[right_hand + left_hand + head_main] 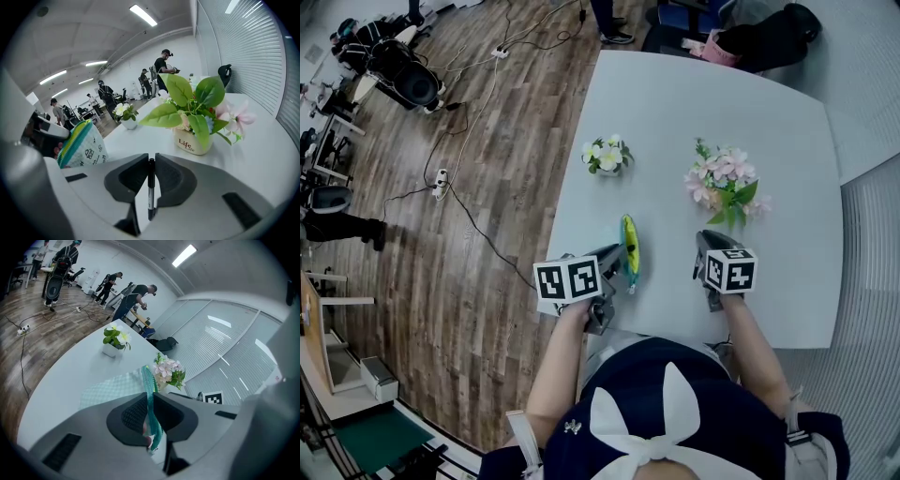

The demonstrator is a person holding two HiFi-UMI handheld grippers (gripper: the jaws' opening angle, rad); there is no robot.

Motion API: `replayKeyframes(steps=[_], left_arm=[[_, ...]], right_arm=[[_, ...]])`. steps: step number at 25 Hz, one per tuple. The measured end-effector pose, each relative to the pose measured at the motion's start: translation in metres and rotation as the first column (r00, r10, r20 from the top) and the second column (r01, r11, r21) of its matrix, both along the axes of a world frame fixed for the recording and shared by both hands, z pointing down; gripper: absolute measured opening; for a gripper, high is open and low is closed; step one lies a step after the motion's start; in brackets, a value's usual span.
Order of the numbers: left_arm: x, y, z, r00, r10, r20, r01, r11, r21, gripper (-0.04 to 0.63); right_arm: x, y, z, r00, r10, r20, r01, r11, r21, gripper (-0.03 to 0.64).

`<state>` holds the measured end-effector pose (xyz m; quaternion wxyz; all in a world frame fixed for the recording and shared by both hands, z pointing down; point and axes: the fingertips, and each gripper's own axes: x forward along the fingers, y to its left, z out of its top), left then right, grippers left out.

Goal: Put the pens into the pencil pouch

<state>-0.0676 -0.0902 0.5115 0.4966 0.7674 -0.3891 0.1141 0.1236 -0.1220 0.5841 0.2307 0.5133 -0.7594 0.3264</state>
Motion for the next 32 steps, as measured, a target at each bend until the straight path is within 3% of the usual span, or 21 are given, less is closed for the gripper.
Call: replayKeyframes(steps=[13,32], left_arm=[[-0.003,0.002,0.0,1.0,-0.01,-0.002,0.011,1.0,0.003,0.054],[-0.004,0.003,0.0,1.0,-0.019,-0.002,0.019,1.0,0.006,0.054]], right_arm=[[-0.013,0.002,-0.061,0.998,-0.039,0.048,0.031,0.986,0.162,0.048],[-0.021,0.0,-0.115,0.989,-0.059,0.132,0.022,0.964,0.263,0.048]])
